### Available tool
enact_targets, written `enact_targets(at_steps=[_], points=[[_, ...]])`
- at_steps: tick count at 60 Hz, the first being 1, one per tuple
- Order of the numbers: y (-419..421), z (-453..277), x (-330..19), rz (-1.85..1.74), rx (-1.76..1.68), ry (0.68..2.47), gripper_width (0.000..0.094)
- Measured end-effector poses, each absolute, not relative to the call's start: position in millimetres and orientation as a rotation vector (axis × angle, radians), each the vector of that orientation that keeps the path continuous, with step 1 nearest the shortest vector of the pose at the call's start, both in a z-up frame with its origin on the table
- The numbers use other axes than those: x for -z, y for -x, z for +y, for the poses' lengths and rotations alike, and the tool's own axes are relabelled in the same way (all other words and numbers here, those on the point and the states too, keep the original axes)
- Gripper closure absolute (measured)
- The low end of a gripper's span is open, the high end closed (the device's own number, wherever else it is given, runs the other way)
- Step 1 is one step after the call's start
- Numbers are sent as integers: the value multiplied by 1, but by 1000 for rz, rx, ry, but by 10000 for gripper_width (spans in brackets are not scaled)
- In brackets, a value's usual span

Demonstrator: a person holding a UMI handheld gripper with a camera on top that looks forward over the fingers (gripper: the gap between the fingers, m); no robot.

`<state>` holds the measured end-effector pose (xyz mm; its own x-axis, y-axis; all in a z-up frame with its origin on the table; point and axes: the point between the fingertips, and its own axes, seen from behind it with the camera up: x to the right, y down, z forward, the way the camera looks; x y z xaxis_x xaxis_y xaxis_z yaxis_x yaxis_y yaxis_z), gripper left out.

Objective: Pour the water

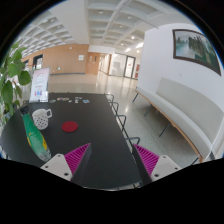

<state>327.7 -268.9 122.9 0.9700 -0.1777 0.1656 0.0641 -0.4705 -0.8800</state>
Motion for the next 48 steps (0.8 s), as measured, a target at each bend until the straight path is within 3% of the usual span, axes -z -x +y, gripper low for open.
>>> enact_targets(at_steps=[28,48], points=[[-222,-357,-63,-50,241,2138,80],[-98,-277,-86,-59,105,1964,84]])
